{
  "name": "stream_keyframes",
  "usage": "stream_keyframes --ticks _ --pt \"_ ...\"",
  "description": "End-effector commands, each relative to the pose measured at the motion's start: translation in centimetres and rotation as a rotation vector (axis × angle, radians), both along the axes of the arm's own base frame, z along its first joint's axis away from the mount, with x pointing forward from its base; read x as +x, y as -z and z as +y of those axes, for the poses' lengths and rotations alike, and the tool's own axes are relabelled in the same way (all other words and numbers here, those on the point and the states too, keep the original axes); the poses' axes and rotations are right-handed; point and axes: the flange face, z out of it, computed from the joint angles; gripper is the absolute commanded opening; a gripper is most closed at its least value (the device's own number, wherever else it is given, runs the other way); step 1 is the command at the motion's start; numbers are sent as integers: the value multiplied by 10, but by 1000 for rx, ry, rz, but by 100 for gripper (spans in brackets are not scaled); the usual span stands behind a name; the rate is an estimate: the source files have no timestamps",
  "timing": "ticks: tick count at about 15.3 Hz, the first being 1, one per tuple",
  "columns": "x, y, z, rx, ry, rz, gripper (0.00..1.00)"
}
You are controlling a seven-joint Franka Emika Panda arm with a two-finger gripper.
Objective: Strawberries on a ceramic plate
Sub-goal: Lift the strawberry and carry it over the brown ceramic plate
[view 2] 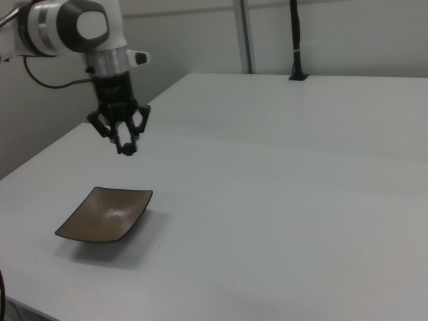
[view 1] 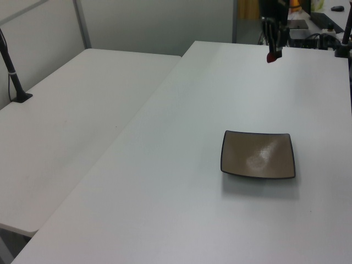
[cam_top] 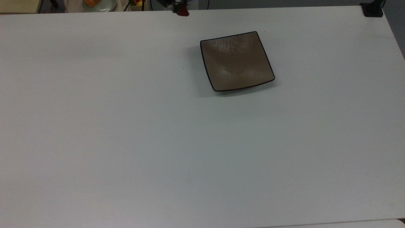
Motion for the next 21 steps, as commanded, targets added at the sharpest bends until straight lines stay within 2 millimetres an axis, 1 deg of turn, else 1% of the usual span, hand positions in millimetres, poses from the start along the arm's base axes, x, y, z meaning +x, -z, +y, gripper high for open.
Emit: stream_keyframes --ticks 1,3,5,7,9,10,11,14,15,16,18,19,21 --pt "-13 16 43 16 45 41 1" --pt "-16 28 56 10 57 49 1" --pt "-21 49 73 1 53 58 1" --pt "-24 66 85 -3 40 65 1" --pt "-21 85 89 -3 34 73 1" --pt "-20 98 91 -3 32 79 1" --pt "-21 112 97 6 25 71 1" --pt "-23 140 104 12 16 66 2" --pt "-21 155 106 19 16 55 2" --pt "-21 165 113 23 6 47 2" --pt "-17 189 123 30 59 17 3" --pt "-17 196 131 36 59 2 3" --pt "-15 213 137 42 73 -10 3"
